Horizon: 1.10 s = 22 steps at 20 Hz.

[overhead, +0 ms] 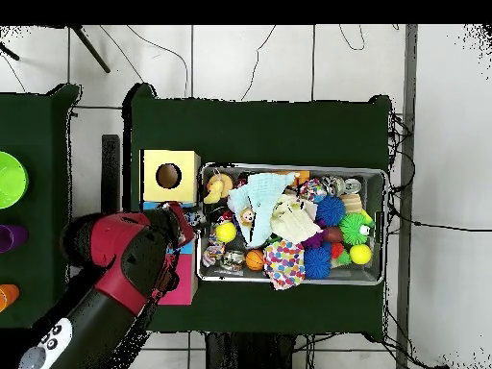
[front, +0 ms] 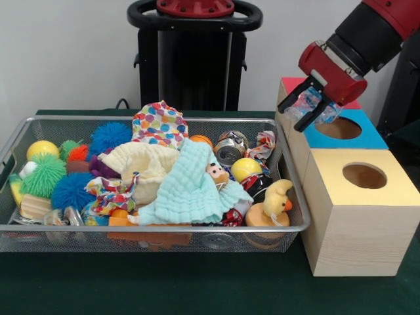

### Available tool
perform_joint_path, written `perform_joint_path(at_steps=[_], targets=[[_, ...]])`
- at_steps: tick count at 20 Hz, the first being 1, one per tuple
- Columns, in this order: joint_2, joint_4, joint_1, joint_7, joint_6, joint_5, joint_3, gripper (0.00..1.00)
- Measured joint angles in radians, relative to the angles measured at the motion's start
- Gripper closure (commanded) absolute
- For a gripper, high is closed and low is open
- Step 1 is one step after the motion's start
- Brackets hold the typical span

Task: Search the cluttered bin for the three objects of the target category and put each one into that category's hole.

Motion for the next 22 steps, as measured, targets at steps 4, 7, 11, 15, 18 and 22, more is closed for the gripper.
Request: perform_joint_path(at_steps=[4, 7, 11, 15, 18, 22], targets=[[0.000, 0.012, 0.007, 0.000, 0.000, 0.000, 0.000, 1.00], [0.001, 0.021, 0.009, 0.000, 0.000, 0.000, 0.000, 1.00], [0.002, 0.030, 0.011, 0.002, 0.000, 0.000, 0.000, 1.00], [0.003, 0.039, 0.014, 0.002, 0.000, 0.000, 0.000, 1.00], [0.004, 0.044, 0.015, 0.002, 0.000, 0.000, 0.000, 1.00], [0.010, 0.049, 0.020, 0.003, 0.000, 0.000, 0.000, 1.00]])
